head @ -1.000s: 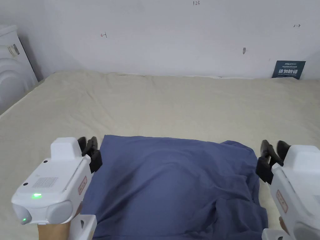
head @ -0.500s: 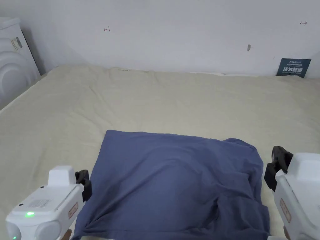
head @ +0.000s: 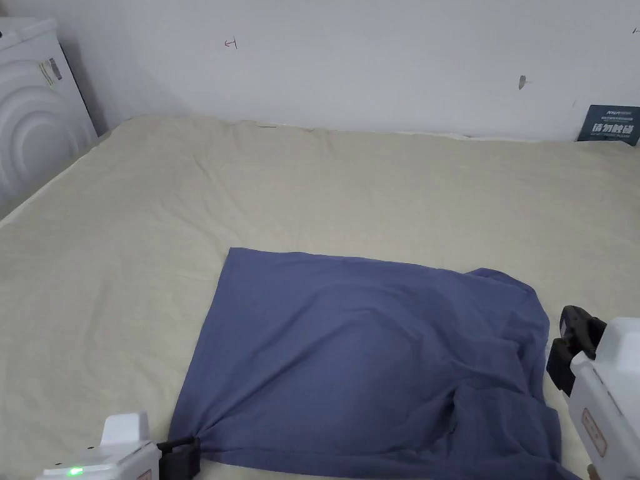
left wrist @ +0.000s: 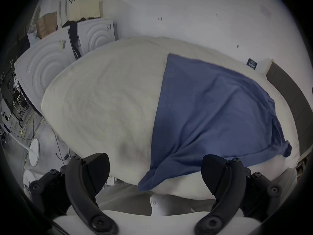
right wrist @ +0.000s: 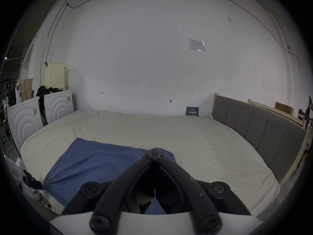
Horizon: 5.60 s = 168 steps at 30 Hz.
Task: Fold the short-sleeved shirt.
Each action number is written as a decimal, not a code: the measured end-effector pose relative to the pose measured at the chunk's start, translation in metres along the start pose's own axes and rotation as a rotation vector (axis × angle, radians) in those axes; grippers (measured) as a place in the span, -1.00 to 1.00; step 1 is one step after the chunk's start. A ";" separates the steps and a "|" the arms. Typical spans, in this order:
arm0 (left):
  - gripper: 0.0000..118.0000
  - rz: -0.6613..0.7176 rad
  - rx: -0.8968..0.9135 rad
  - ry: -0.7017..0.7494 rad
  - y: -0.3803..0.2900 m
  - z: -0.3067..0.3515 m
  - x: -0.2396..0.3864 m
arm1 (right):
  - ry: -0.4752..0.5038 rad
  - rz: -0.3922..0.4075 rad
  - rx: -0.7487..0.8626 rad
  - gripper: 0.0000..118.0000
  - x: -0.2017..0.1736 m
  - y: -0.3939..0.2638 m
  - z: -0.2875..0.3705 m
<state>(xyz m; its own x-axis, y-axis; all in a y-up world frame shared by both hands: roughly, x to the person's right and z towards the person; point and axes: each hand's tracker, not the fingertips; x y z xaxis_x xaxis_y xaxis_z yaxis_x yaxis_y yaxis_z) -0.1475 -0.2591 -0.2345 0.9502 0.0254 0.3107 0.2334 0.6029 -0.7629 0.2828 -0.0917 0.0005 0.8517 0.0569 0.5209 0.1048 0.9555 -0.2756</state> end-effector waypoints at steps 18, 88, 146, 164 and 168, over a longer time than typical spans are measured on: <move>-0.95 0.007 0.073 -0.101 0.016 0.013 0.016 | -0.023 -0.086 -0.401 0.62 0.038 -0.089 -0.011; -0.37 -0.110 0.673 -0.170 0.147 0.121 0.113 | -0.063 0.029 0.071 0.09 0.020 0.025 -0.002; -0.88 0.001 0.021 -0.069 0.149 -0.066 0.037 | -0.035 -0.123 -0.618 -0.76 0.045 -0.126 -0.186; -0.88 0.034 -0.129 -0.027 0.038 -0.031 -0.007 | -0.022 -0.258 -0.712 -0.77 0.064 -0.178 -0.046; -0.83 0.052 -0.149 -0.002 0.035 -0.042 -0.003 | -0.029 -0.298 -0.707 -0.72 0.066 -0.182 -0.048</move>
<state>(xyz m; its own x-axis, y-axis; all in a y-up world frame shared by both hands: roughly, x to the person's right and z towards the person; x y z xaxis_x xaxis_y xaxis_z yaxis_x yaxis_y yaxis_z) -0.1331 -0.2716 -0.2853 0.9615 0.0550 0.2692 0.2117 0.4760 -0.8536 0.3447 -0.2752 0.0466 0.7236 -0.1573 0.6720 0.6391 0.5202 -0.5665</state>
